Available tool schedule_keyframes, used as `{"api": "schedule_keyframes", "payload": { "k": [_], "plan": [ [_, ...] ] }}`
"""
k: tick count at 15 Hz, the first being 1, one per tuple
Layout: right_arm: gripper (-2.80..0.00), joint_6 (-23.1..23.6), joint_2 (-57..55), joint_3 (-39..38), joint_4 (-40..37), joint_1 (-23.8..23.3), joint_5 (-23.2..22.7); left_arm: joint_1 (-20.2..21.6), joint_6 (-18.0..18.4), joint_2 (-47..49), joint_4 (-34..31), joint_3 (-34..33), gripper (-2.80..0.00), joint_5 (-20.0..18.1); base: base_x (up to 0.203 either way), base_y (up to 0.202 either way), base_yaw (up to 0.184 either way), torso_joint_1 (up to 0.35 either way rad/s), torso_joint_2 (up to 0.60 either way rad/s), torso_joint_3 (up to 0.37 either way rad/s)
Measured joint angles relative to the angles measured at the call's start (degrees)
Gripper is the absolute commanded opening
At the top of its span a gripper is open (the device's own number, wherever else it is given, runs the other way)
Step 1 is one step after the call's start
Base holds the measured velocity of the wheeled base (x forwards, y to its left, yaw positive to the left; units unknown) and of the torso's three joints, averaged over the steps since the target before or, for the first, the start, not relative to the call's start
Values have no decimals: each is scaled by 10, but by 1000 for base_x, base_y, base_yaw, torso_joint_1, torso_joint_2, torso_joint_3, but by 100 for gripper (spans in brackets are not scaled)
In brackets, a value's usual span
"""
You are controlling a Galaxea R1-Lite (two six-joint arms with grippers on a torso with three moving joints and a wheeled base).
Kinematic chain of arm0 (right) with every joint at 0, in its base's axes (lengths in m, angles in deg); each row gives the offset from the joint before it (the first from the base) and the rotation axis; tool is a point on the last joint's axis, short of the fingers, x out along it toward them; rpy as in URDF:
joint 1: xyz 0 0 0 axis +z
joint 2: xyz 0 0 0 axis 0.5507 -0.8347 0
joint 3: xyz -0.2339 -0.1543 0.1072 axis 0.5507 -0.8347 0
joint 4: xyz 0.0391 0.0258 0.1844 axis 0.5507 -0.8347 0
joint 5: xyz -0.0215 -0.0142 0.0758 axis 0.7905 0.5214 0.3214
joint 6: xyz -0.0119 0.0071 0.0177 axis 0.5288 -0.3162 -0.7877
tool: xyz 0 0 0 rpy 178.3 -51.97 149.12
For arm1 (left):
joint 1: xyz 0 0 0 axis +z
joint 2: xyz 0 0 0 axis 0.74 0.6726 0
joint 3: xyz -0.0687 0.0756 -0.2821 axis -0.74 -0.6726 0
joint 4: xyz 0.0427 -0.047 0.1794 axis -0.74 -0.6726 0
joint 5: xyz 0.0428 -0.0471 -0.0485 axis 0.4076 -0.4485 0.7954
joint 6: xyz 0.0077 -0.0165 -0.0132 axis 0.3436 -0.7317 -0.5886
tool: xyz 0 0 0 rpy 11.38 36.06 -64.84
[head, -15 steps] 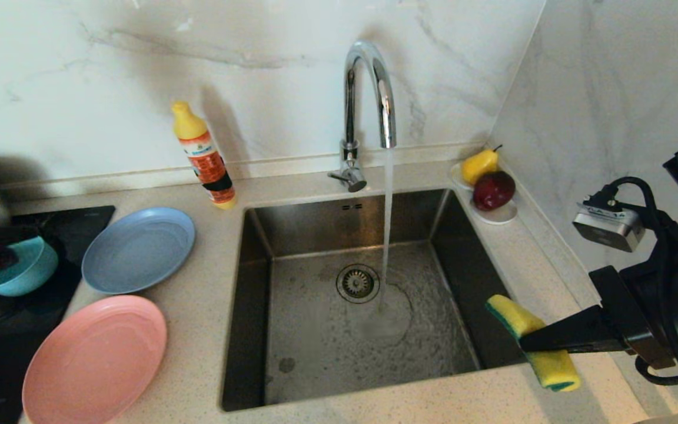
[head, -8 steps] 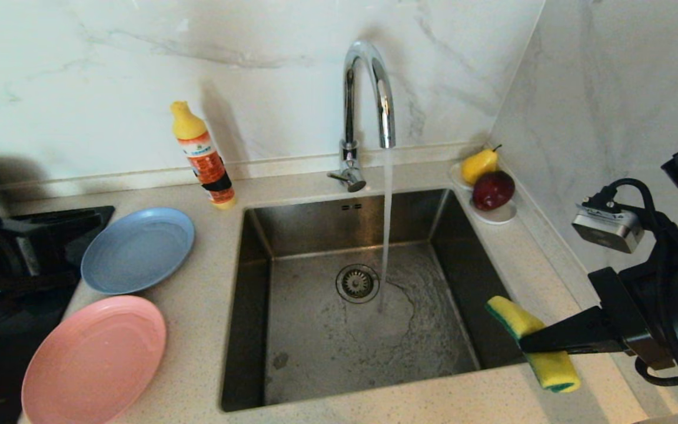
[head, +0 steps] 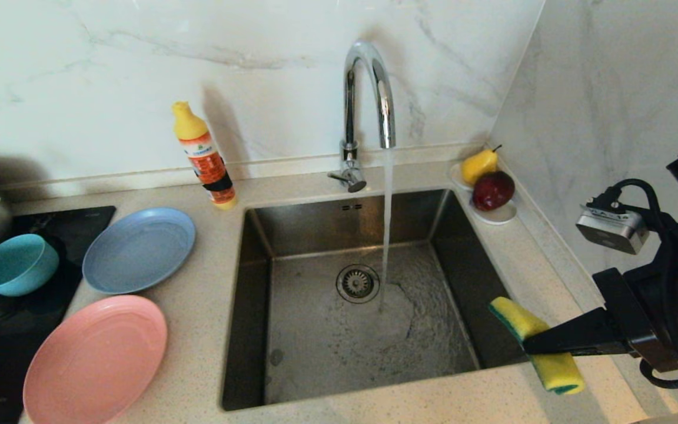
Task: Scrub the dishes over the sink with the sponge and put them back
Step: Put down the sponge
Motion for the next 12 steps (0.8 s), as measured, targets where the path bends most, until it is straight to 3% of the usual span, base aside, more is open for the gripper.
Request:
{"api": "schedule_keyframes", "payload": {
  "k": [7, 12],
  "plan": [
    [-280, 2, 14, -8, -3, 1, -3, 12, -6, -223, -33, -204, -280, 13, 0, 0, 0, 0, 0, 0],
    [-280, 4, 28, -14, -2, 1, 0, 13, -4, -250, -27, -226, -280, 21, 0, 0, 0, 0, 0, 0]
  ]
}}
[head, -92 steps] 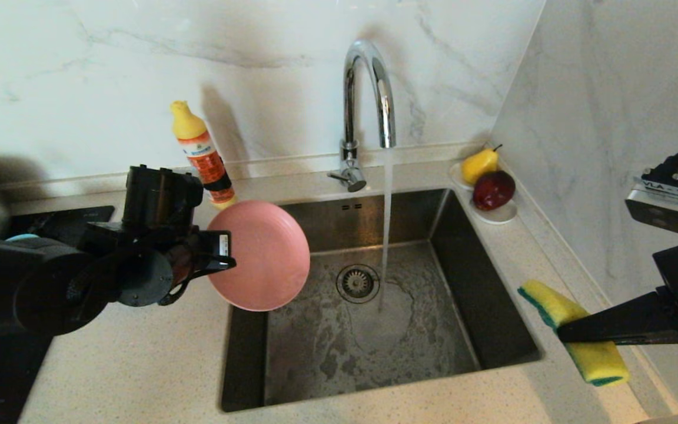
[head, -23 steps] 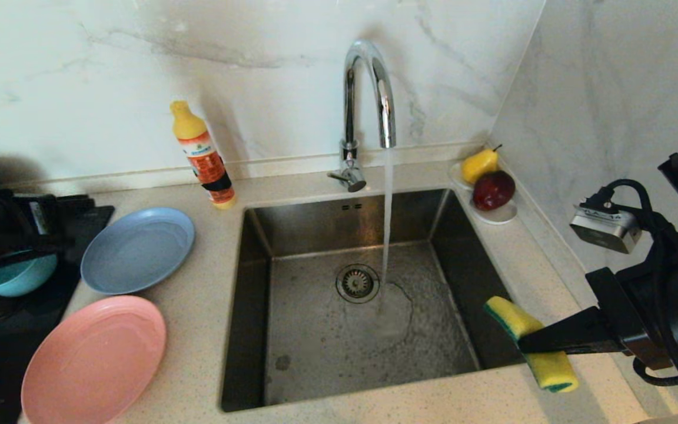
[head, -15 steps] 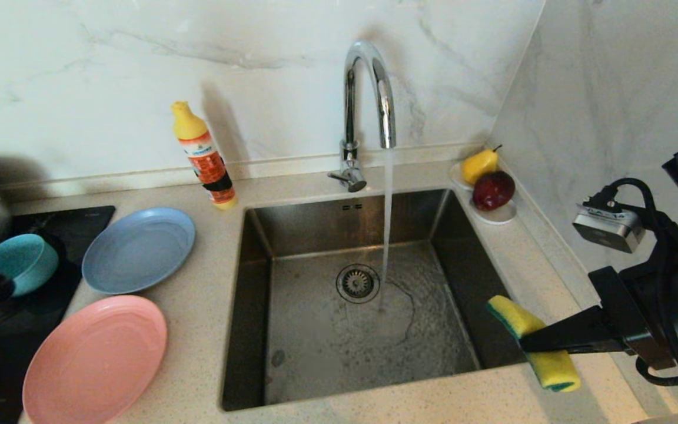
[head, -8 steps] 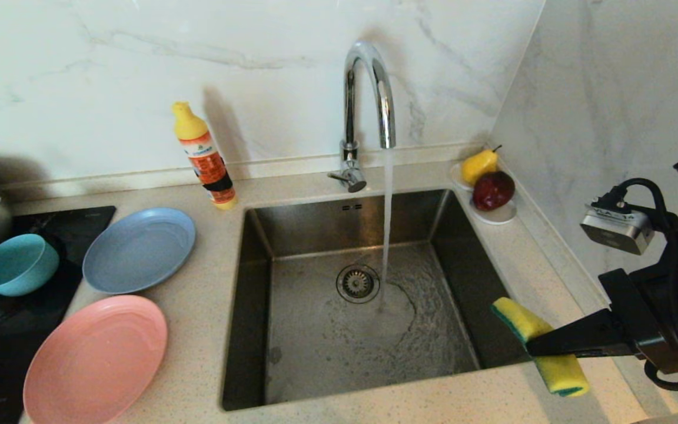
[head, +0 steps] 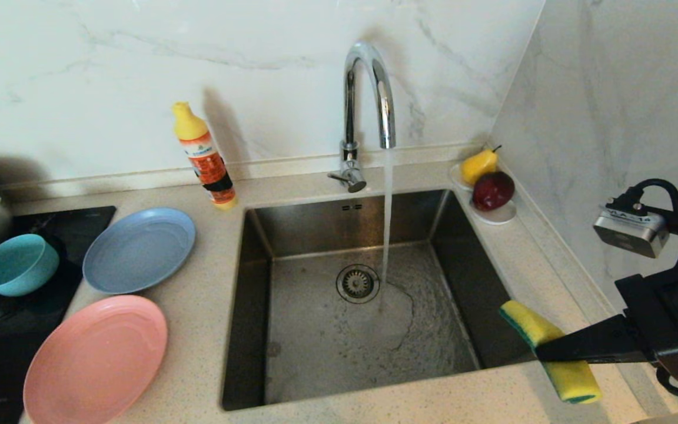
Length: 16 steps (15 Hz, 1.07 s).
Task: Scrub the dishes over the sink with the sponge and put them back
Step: Put down the sponge
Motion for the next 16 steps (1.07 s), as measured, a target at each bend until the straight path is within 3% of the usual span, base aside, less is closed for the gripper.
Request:
{"api": "schedule_keyframes", "payload": {
  "k": [2, 6, 12, 16],
  "plan": [
    [-280, 1, 8, -1, -2, 0, 9, 0, 13, -2, -3, -1, -280, -3, 0, 0, 0, 0, 0, 0],
    [-280, 37, 15, -11, -6, 0, 69, 0, 26, -2, -2, -1, -280, -16, 0, 0, 0, 0, 0, 0],
    [-280, 78, 24, -43, -2, 0, 183, 0, -8, -2, 15, -2, -280, -10, 0, 0, 0, 0, 0, 0],
    [-280, 98, 50, -57, -5, -1, 205, 0, -8, -2, 16, -2, -280, -7, 0, 0, 0, 0, 0, 0]
  ]
}}
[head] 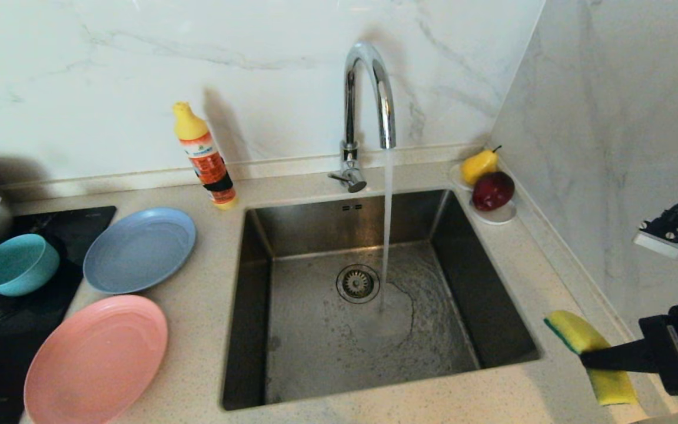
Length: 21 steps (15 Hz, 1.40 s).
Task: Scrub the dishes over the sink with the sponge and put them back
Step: Put down the sponge
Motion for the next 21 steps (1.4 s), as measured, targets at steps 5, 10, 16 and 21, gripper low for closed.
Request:
{"api": "schedule_keyframes", "payload": {
  "k": [5, 10, 16, 21],
  "plan": [
    [-280, 13, 22, -27, 6, 0, 54, 0, -1, 0, 0, 0, -280, 2, 0, 0, 0, 0, 0, 0],
    [-280, 26, 11, -106, 78, 0, 126, 0, -2, 0, 1, 0, -280, 2, 0, 0, 0, 0, 0, 0],
    [-280, 41, -40, -165, 178, -7, 197, 0, -1, 0, 1, 0, -280, 2, 0, 0, 0, 0, 0, 0],
    [-280, 78, -100, -224, 289, -43, 244, 0, -1, 0, 1, 0, -280, 2, 0, 0, 0, 0, 0, 0]
  ]
}}
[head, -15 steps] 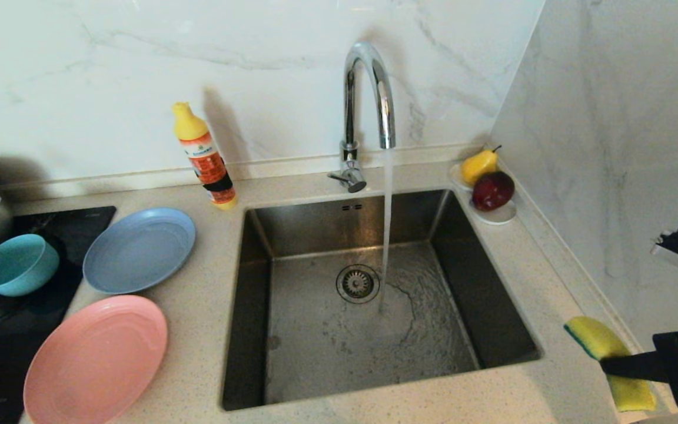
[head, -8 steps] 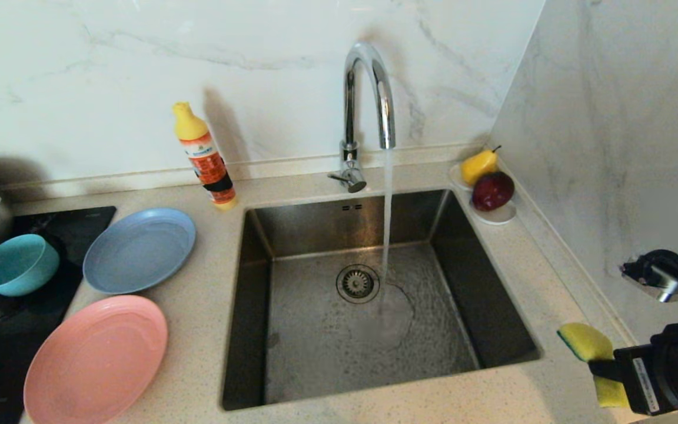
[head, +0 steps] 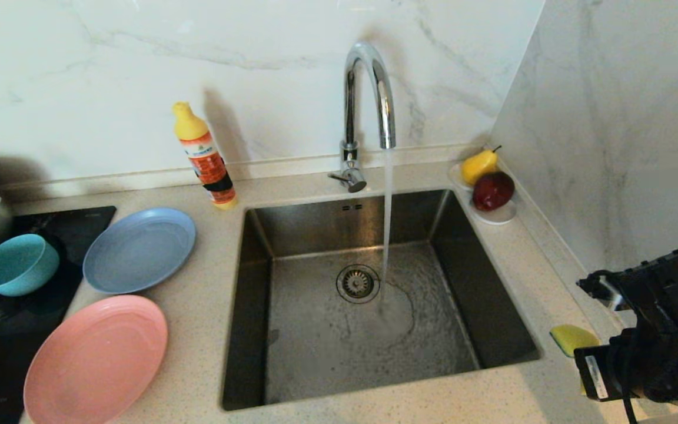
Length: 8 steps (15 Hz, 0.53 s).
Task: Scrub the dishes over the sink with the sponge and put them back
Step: Put down the sponge
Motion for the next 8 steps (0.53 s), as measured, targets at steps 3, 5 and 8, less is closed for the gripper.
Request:
{"api": "schedule_keyframes", "payload": {
  "k": [3, 5, 8],
  "plan": [
    [-280, 32, -34, -21, 61, -29, -1, 0, 0, 0, 0, 0, -280, 0, 0, 0, 0, 0, 0, 0],
    [-280, 35, -53, -25, 85, -37, -10, 0, 0, 0, 0, 0, -280, 0, 0, 0, 0, 0, 0, 0],
    [-280, 36, -77, -27, 107, -43, -12, 0, 0, 0, 0, 0, -280, 0, 0, 0, 0, 0, 0, 0]
  ]
}}
